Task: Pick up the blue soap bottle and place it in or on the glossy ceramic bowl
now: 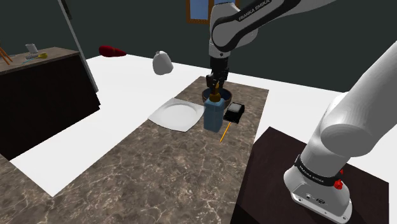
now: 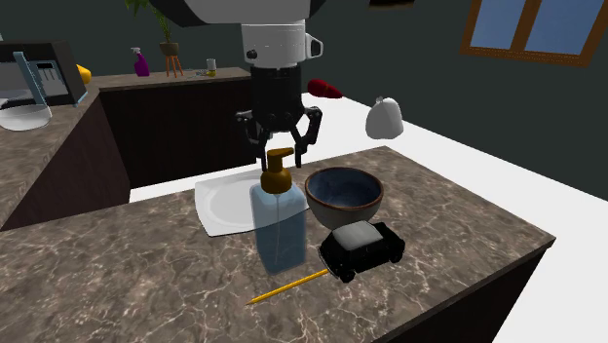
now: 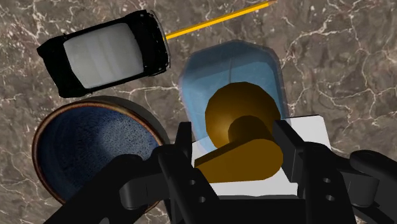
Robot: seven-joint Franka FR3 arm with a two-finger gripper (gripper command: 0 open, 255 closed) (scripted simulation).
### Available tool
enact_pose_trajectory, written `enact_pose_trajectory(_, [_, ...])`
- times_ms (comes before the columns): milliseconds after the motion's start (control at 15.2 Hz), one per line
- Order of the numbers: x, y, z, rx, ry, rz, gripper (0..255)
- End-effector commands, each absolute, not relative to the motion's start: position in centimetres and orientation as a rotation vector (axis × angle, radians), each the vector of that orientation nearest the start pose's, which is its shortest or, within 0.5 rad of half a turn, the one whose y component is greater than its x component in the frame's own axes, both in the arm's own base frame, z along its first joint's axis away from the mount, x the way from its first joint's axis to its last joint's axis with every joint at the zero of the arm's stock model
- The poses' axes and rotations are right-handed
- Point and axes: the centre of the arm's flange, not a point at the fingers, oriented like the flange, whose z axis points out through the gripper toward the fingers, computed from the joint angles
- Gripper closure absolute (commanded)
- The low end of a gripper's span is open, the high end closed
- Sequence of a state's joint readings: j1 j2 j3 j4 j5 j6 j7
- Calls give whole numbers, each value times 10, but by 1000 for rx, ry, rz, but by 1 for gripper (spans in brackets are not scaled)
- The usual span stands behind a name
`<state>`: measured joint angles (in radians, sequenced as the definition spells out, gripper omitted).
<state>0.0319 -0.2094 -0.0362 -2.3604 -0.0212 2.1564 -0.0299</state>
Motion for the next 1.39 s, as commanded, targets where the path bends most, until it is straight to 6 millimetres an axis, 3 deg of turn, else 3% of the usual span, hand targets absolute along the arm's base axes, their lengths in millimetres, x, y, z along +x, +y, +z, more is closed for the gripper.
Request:
enact_pose_trajectory(0, [470,-3,411,-3152,-60,-7,255])
enact_pose_trajectory(198, [470,-3,411,-3152,-60,-7,255])
enact_pose_trajectory(1320, [470,-3,500,-3152,-60,-7,255])
